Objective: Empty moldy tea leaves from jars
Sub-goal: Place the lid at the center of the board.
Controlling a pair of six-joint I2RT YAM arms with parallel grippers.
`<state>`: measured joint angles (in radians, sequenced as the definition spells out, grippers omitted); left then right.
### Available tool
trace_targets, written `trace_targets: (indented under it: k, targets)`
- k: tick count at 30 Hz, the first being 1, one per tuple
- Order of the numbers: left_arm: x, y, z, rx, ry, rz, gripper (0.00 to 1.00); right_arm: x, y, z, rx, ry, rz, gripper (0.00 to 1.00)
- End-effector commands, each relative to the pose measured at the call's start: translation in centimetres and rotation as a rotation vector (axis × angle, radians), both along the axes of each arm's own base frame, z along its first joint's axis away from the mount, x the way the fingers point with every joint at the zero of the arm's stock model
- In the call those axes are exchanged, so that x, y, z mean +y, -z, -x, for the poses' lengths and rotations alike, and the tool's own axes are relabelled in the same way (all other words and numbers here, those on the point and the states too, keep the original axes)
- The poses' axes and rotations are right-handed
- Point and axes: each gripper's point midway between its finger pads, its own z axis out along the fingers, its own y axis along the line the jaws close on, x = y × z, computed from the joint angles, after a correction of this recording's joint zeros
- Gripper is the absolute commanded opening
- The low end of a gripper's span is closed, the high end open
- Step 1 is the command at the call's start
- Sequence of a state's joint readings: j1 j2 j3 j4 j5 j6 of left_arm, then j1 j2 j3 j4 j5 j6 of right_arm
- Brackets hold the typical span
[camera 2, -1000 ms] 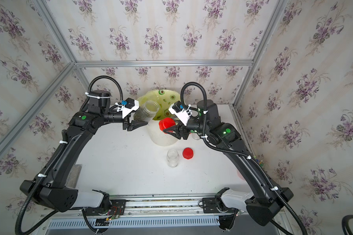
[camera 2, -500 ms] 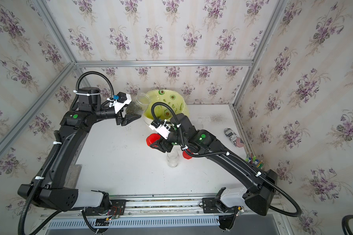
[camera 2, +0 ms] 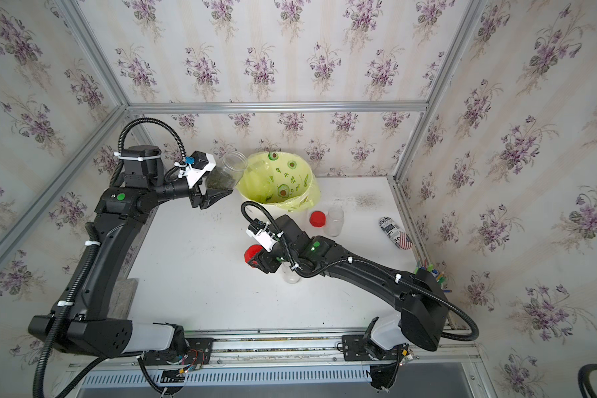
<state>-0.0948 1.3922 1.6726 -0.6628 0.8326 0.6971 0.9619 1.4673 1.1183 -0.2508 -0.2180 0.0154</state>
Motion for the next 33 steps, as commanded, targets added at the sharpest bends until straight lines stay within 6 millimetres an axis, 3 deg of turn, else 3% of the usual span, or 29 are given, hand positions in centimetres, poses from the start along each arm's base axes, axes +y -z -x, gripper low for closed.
trace_targets:
  k: [1,11,20,33]
  targets:
    - [0.3,-0.6,-0.8,-0.025,-0.013,0.015,0.75,1.3,0.4,-1.0,-0.019,0.053,-0.033,0.32]
    - [1.0,0.9,-1.6,0.003,-0.037,0.007,0.75,2.7,5.9,-2.4,0.02,0.118,0.03,0.31]
    - [1.8,0.8,-1.8,0.007,-0.056,0.016,0.75,2.4,10.8,-3.3,0.045,0.183,0.107,0.3]
    - [1.7,0.9,-1.8,0.007,-0.047,0.022,0.75,2.8,14.1,-4.0,0.061,0.207,0.159,0.31]
